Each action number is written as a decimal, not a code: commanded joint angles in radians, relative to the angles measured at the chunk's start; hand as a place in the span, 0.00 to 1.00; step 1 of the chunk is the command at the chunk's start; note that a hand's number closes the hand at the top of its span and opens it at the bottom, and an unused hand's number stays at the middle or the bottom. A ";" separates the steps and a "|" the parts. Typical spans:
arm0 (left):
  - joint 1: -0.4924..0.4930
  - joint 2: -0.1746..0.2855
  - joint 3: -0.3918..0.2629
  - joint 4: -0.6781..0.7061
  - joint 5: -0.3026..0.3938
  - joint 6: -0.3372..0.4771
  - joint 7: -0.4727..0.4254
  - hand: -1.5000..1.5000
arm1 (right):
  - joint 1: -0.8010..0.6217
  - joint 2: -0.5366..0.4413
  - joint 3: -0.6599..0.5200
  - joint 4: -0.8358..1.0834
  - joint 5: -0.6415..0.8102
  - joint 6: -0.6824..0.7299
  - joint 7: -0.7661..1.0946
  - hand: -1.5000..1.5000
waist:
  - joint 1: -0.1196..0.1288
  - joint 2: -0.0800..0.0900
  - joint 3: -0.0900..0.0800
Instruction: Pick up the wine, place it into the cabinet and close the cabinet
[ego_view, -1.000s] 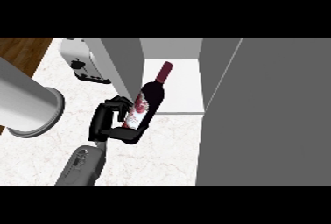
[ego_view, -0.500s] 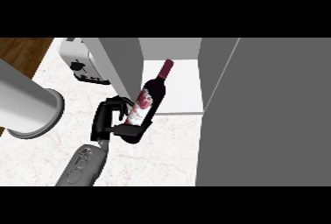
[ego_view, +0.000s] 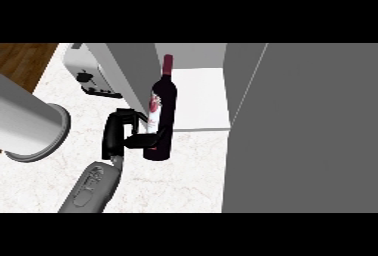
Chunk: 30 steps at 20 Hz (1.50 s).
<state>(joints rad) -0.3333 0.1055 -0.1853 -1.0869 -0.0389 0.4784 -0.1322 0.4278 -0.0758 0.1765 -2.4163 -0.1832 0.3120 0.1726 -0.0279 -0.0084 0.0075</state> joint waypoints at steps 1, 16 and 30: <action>-0.207 -0.100 -0.076 0.077 -0.041 -0.007 0.078 1.00 | 0.025 -0.003 -0.015 -0.080 -0.087 -0.001 0.029 0.00 | -0.047 0.014 -0.007; -0.266 -0.073 -0.066 0.238 -0.151 0.097 0.174 1.00 | -0.012 0.011 0.035 -0.045 -0.065 0.012 0.036 0.00 | -0.085 0.030 -0.009; -0.247 -0.075 0.023 0.241 -0.099 0.147 0.106 1.00 | 0.005 -0.006 0.011 -0.067 -0.104 0.046 0.019 0.00 | -0.097 0.033 -0.011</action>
<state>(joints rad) -0.3880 0.1215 -0.1598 -1.0004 -0.1619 0.6816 -0.0832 0.4210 -0.0709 0.1971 -2.4059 -0.2154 0.3595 0.1563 -0.0899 -0.0097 0.0170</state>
